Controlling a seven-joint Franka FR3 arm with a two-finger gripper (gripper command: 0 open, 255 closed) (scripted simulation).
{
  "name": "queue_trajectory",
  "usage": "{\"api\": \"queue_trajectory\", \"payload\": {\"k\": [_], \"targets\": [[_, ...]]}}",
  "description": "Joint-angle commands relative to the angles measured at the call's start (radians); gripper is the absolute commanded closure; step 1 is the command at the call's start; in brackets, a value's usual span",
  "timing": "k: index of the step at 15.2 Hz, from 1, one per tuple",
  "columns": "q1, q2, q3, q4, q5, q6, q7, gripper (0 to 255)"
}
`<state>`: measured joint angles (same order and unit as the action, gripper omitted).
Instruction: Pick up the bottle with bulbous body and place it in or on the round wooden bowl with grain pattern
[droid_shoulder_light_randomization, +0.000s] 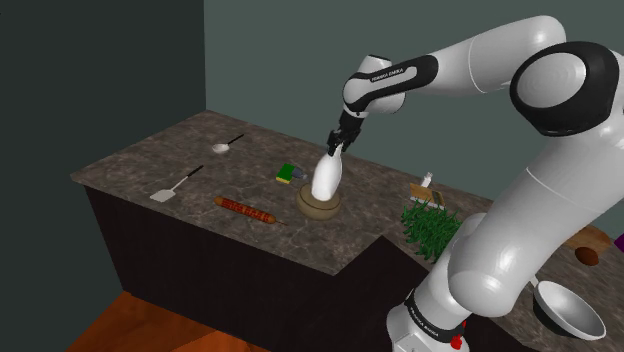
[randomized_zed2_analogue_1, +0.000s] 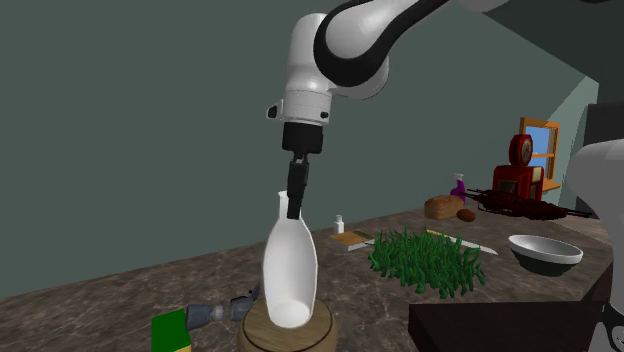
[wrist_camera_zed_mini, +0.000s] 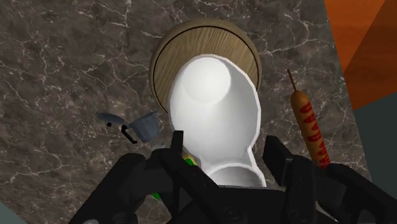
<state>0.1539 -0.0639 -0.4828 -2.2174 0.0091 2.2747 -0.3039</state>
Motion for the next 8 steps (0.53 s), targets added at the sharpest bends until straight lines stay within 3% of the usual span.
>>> {"api": "queue_trajectory", "payload": {"k": [1,5,8], "targets": [[0.000,0.000,0.000,0.000,0.000,0.000,0.000,0],[0.000,0.000,0.000,0.000,0.000,0.000,0.000,0],[-0.002,-0.059,0.007,0.045,-0.034,-0.098,0.025,0]]}}
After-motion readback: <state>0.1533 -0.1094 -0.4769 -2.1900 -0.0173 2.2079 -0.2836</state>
